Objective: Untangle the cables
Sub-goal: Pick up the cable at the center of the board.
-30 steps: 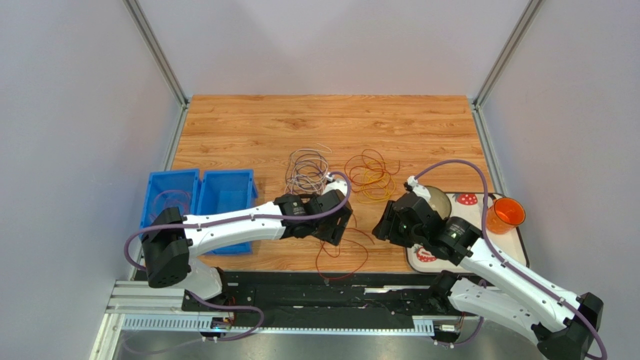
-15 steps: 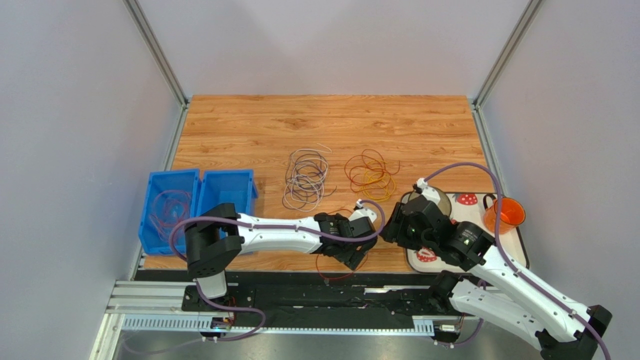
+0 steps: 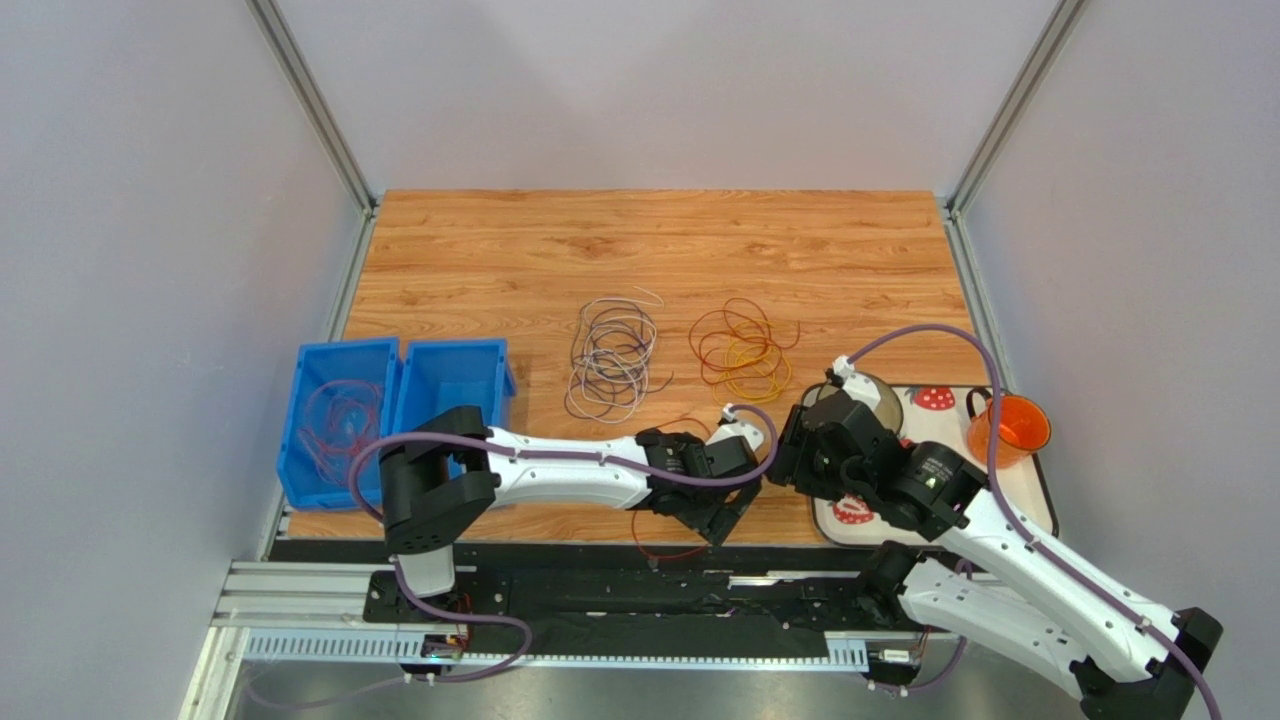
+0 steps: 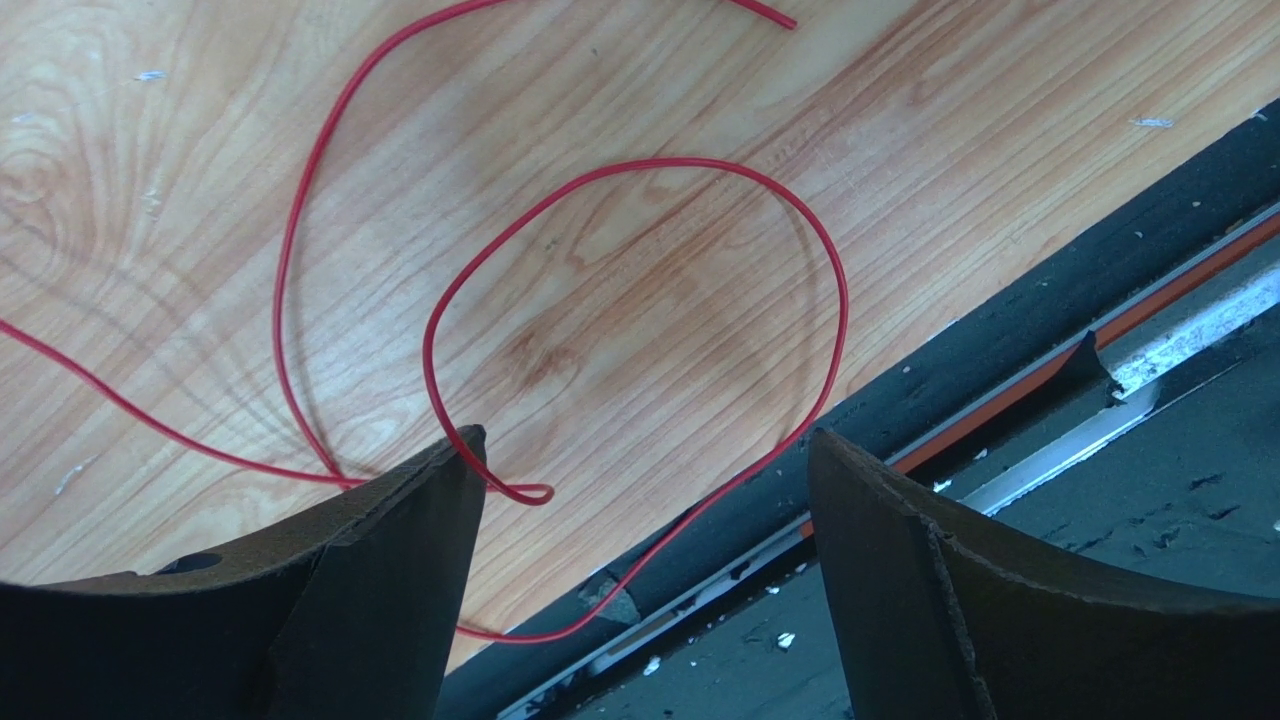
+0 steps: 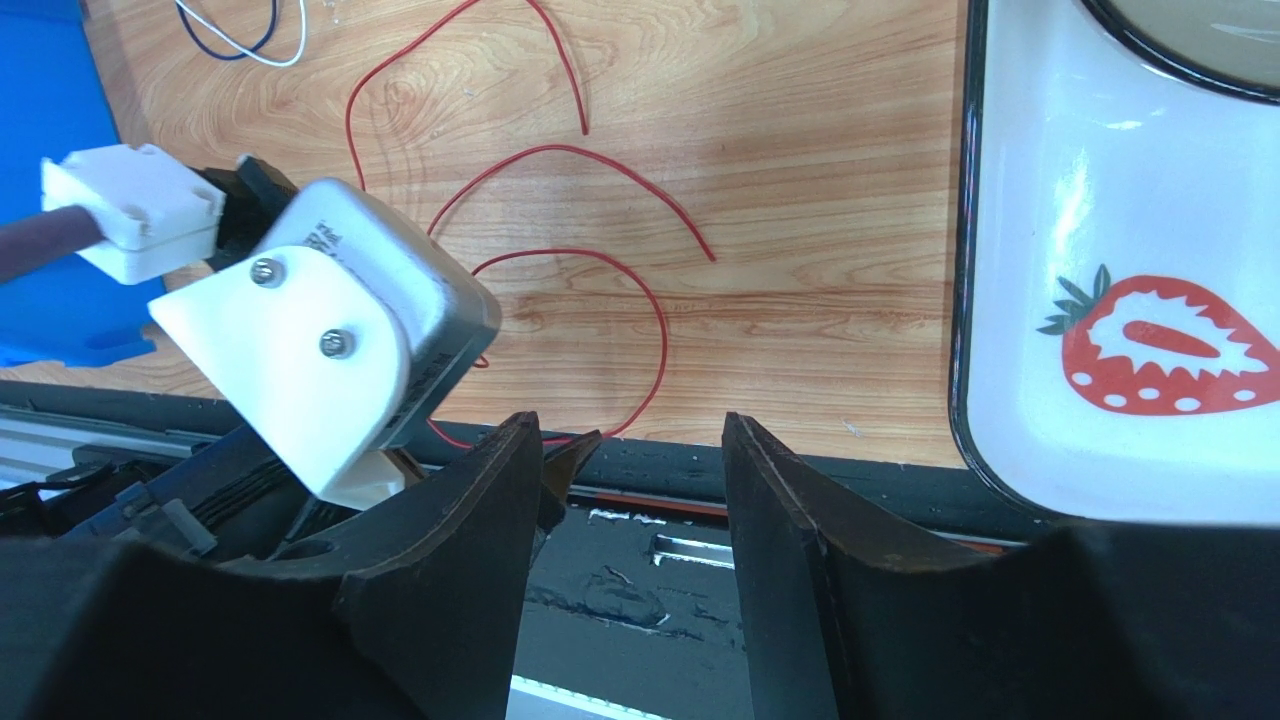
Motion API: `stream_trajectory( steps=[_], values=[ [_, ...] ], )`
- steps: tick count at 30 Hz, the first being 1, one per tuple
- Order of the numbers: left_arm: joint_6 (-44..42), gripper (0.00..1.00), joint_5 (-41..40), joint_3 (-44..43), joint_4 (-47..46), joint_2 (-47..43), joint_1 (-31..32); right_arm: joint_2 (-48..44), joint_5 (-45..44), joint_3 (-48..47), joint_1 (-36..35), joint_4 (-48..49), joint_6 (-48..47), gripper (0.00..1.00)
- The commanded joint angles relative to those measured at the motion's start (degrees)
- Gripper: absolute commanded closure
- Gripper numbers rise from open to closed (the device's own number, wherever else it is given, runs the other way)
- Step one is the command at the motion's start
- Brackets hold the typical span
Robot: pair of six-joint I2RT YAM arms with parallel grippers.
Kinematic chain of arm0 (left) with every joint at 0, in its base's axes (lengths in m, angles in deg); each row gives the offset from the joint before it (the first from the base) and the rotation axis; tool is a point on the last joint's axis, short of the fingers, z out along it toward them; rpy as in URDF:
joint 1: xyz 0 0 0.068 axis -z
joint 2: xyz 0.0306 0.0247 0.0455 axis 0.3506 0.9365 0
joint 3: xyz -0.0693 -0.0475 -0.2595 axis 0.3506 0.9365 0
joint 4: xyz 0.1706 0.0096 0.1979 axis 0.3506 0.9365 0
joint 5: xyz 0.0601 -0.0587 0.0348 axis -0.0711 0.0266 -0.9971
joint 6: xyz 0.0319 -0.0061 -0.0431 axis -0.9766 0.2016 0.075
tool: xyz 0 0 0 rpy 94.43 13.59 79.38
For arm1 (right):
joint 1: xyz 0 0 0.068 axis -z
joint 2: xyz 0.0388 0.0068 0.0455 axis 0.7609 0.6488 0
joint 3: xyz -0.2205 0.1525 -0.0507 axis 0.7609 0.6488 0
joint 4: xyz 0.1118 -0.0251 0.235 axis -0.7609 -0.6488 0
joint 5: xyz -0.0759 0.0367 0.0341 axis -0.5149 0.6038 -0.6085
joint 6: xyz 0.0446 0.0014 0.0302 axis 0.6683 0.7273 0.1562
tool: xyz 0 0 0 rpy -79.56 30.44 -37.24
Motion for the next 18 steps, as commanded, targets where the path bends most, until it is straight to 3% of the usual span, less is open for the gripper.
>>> stream_trajectory(
  steps=[1,13,15,16,18],
  values=[
    [-0.6,0.13,1.0,-2.3,-2.0,1.3,1.0,0.1,-1.1,-0.5,0.2,0.9,-0.3,0.48],
    [-0.5,0.16,0.4,-3.0,-2.2,3.9,1.3,0.7,-0.9,0.2,0.2,1.5,-0.4,0.48],
    [-0.4,0.24,0.0,-3.0,-2.2,4.2,1.4,1.0,-0.9,0.3,0.2,1.5,-0.4,0.48],
    [-0.2,0.38,-0.2,-3.1,-2.1,4.5,1.4,1.1,-1.0,0.4,0.2,1.5,-0.5,0.48],
    [-0.1,0.56,-0.7,-3.4,-1.9,5.0,1.4,1.5,-0.8,0.6,0.1,1.9,-0.4,0.49]
  ],
)
